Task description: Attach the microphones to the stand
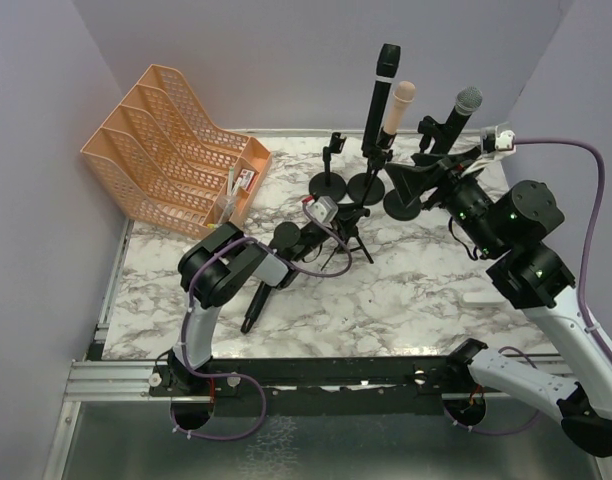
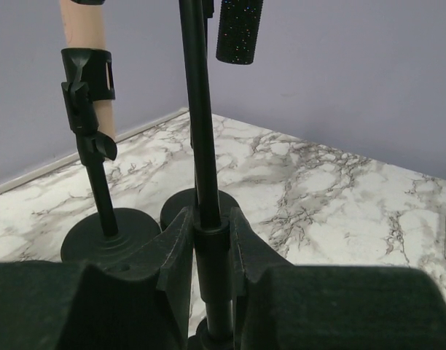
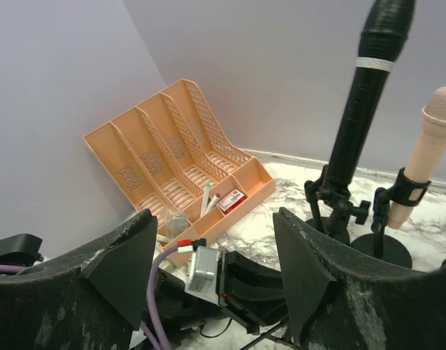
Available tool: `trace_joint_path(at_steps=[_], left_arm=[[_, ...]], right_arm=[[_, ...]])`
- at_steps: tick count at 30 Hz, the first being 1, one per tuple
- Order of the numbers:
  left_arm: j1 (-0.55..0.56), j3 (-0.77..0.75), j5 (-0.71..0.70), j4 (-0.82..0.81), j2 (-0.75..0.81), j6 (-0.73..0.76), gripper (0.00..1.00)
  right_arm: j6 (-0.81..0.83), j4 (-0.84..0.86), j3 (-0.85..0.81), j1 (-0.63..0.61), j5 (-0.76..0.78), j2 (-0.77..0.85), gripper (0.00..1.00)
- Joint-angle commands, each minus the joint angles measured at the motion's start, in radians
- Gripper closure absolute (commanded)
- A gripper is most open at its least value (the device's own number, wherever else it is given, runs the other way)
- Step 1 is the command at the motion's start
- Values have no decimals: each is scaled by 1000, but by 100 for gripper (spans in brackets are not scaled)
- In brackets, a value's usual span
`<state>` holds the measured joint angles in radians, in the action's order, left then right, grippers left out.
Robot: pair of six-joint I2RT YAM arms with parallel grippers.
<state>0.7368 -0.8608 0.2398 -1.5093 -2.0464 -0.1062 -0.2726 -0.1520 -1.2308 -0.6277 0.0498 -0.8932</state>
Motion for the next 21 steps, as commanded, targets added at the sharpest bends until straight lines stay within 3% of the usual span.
trace_joint_path(at_steps=[1, 11, 21], left_arm=[[-8, 92, -22, -192, -31, 4, 100], [-9, 183, -7, -247, -12, -1, 100], [-14, 252, -7, -243, 22, 16, 100]], right_arm=[[1, -60, -3, -7, 96, -23, 32], [-126, -94, 80, -6, 211, -222, 32], [-149, 172, 235, -6, 165, -379, 31]])
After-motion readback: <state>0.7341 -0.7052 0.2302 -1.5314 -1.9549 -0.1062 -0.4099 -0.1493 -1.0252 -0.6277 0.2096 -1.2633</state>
